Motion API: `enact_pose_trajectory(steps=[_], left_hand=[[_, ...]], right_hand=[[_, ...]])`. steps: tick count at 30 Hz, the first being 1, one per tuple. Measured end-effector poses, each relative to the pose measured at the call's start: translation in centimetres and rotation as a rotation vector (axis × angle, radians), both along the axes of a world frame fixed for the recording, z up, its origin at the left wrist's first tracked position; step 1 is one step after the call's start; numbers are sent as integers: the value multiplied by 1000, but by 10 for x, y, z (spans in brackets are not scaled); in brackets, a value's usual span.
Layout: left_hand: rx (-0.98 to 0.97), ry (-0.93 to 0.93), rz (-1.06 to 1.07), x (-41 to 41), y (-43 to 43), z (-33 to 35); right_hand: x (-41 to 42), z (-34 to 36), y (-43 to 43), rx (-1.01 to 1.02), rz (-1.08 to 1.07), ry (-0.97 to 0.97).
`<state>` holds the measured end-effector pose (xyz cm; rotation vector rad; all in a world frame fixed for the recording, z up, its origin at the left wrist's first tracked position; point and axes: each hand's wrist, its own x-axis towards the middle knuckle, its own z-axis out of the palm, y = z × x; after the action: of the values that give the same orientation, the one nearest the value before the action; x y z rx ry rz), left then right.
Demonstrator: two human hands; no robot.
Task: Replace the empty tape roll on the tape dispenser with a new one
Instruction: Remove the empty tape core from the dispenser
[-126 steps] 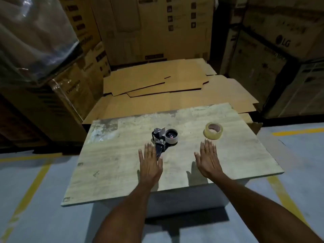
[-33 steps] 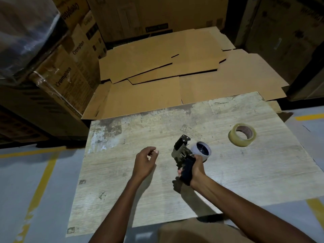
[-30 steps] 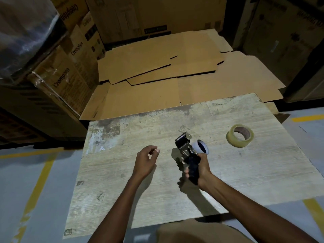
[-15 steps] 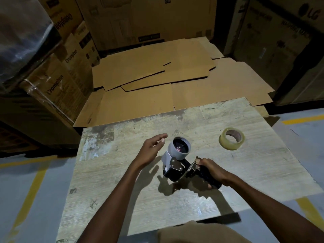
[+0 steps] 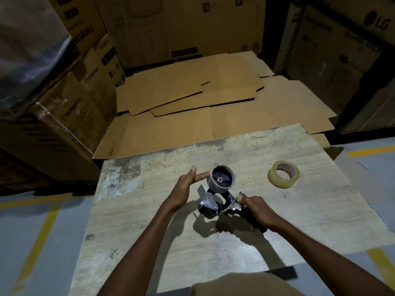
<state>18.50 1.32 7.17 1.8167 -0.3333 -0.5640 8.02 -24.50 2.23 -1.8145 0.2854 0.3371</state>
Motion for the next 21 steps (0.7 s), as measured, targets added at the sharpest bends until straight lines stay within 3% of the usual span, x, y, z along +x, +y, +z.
enact_pose_trajectory(steps=[10, 16, 21], left_hand=[[79, 59, 115, 2, -5, -28], [135, 3, 179, 1, -3, -43], [209, -70, 139, -5, 5, -63]], right_hand=[[2, -6, 23, -135, -21, 45], [3, -22, 47, 47, -265, 270], [-2, -46, 71, -22, -364, 255]])
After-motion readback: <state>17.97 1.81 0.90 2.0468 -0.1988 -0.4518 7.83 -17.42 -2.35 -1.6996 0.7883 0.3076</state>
